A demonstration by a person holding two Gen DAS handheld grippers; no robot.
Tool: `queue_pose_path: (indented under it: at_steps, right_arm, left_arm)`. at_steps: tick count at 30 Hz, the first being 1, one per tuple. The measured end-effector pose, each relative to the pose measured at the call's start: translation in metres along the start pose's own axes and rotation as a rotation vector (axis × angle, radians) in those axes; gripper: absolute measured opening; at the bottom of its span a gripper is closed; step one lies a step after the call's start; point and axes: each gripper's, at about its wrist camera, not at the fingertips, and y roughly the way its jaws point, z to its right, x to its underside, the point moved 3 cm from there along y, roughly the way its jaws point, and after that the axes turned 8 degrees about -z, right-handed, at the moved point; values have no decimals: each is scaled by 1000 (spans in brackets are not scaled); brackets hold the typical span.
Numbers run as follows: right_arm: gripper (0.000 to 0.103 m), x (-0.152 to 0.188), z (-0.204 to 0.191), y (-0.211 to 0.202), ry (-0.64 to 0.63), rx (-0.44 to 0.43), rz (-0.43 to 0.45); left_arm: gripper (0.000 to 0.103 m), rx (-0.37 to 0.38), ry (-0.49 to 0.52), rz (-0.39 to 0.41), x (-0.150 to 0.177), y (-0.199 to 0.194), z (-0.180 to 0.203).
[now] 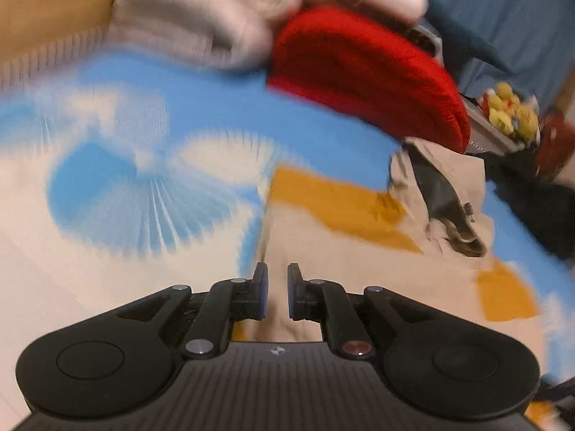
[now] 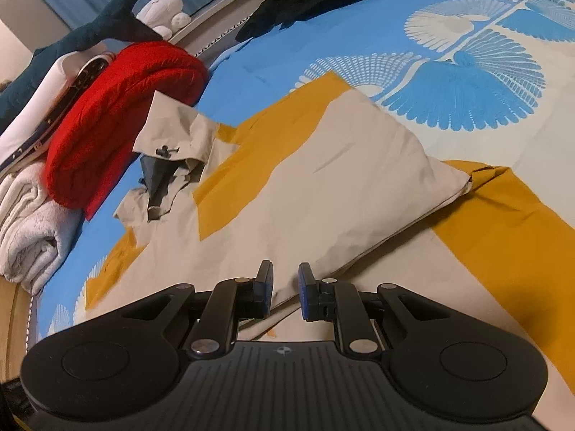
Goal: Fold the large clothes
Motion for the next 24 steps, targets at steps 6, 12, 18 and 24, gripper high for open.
queue_pose_path:
  at_steps: [6, 12, 18, 24]
  right_arm:
    - [17, -7, 1, 3, -22, -14, 12]
    - [17, -15, 6, 9, -32, -7, 9]
    - [17, -26, 28, 26, 23, 43, -38]
    - [18, -29, 61, 31, 216, 33, -61]
  left_arm:
    - [24, 105, 32, -67, 11, 16, 17]
    - [23, -7, -62, -299, 30, 56, -6]
    - [27, 45, 34, -188, 20, 34, 24]
    - [33, 69, 56, -190, 21, 34, 28]
